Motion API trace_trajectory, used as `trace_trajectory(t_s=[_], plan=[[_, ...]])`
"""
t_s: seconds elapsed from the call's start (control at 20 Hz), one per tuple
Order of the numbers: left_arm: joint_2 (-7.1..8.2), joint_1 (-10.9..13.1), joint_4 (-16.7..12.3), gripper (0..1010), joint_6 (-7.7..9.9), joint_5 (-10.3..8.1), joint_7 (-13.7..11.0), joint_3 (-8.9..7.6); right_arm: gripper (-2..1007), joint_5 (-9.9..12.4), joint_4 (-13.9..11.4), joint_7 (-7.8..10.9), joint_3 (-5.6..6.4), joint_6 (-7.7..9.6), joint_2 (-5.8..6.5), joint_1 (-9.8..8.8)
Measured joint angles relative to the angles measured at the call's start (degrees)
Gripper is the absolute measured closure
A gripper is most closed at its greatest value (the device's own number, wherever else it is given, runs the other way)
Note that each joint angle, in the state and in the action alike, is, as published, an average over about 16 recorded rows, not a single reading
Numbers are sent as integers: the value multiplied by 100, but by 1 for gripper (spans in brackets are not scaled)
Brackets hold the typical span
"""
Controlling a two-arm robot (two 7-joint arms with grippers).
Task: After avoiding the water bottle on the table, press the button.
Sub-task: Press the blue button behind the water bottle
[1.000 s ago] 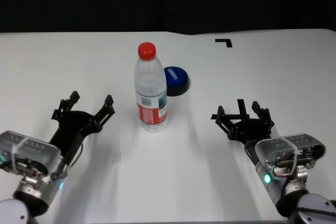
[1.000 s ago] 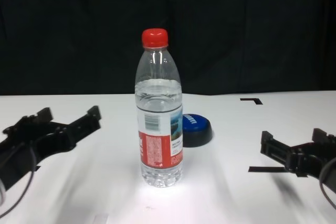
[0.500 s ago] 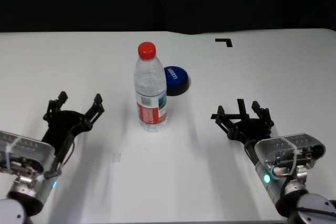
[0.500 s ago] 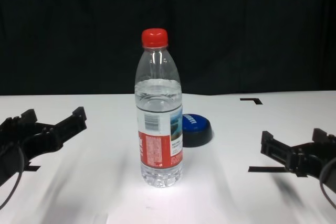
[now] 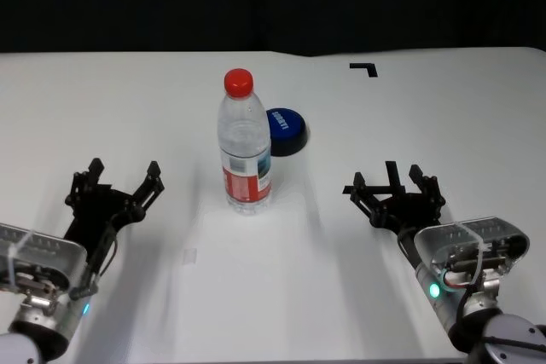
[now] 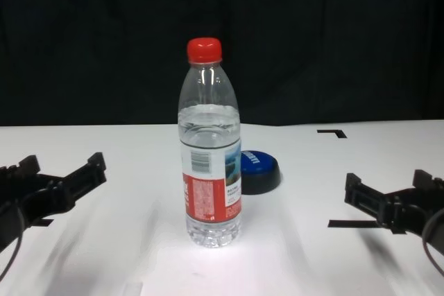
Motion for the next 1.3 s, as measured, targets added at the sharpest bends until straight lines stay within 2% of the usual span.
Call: trace_trajectory(t_s=[0.7,1.3], plan=[[-63,102,5,7,-79,21,-45,-65,2,0,0,0,0,0,0,0],[15,-190,223,7,-25,-32,-179,-63,2,0,0,0,0,0,0,0]])
